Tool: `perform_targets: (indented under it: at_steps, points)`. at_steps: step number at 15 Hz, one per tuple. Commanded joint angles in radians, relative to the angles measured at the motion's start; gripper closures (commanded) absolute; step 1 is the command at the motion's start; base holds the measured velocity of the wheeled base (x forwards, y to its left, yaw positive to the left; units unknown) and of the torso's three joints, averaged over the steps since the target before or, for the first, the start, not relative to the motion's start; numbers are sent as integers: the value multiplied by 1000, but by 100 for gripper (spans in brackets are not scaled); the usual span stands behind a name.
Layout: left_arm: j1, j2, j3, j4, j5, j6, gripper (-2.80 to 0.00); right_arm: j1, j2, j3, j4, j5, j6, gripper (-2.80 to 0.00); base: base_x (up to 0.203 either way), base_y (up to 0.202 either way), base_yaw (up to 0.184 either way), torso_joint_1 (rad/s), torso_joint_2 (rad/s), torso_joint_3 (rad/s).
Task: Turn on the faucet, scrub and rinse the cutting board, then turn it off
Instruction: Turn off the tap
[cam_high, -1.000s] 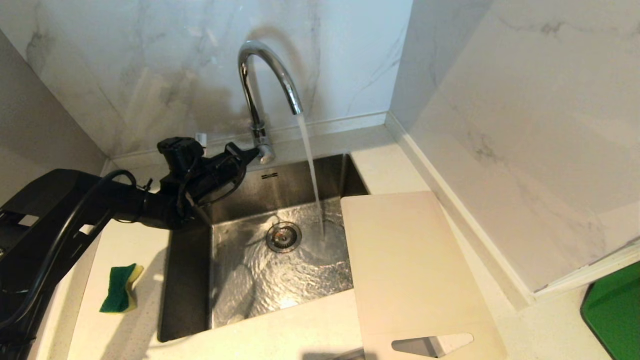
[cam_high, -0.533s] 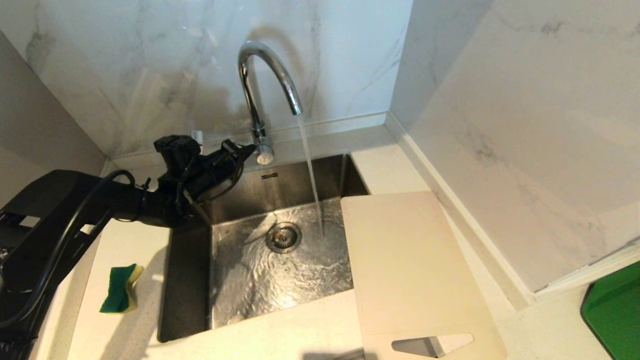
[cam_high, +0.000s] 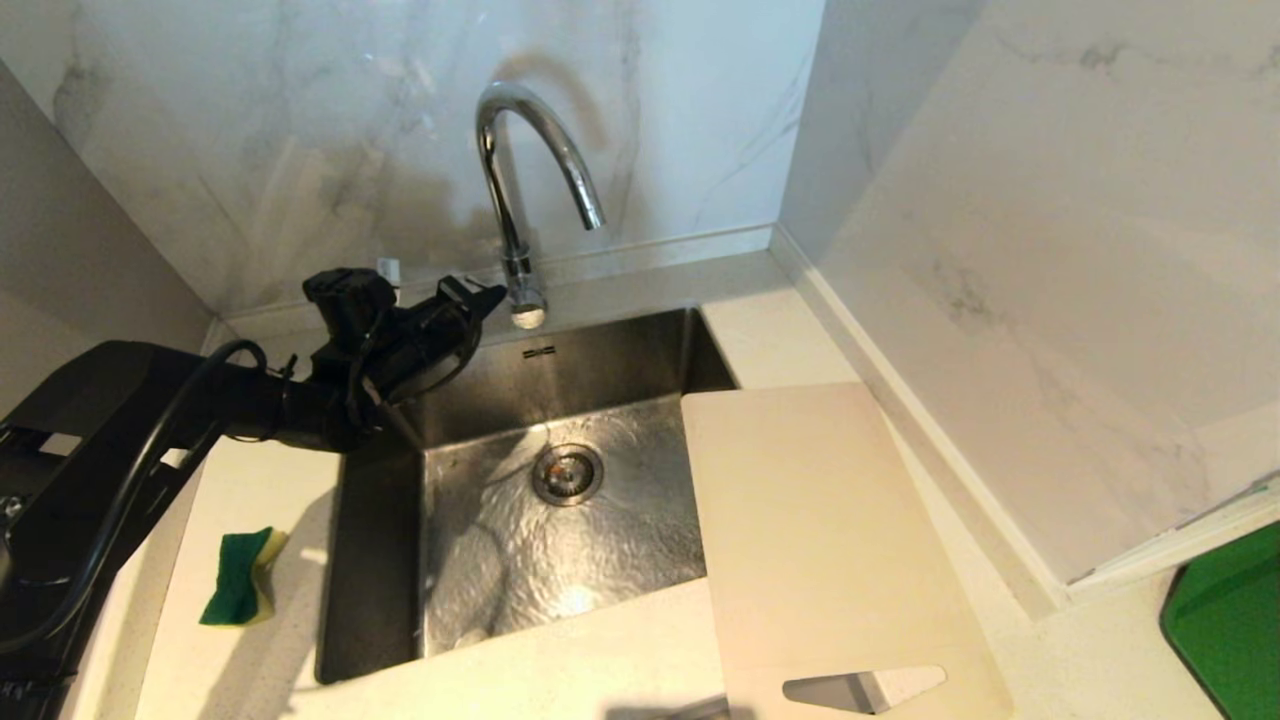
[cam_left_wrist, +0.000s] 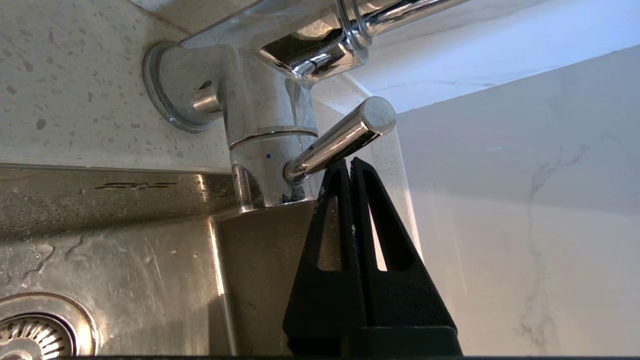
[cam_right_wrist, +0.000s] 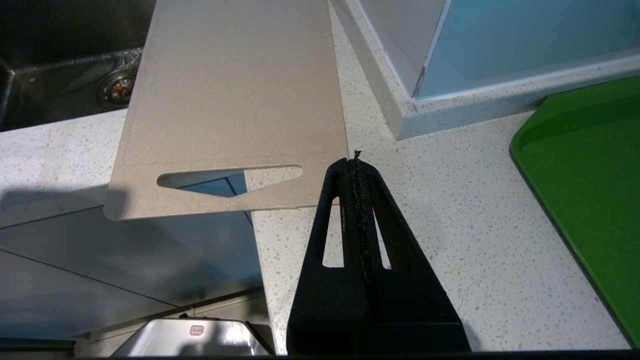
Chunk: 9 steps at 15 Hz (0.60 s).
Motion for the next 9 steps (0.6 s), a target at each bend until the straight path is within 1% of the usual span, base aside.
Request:
perform_targets:
  at_steps: [1,4,7,9]
  points:
    - [-2,-7,6,-3,1,-7,0,0,0,2,0,1,0,0,0,0,0,0,0,0]
    - [-5,-53,45,1,-19,9,0,0,0,0,0,1,0,0,0,0,0,0,0,0]
    - [-21,-126,109,3,-35,60,0,0,0,2,0,1,0,0,0,0,0,0,0,0]
    - [-26,-177,151,4,-69,67,0,0,0,2,0,1,0,0,0,0,0,0,0,0]
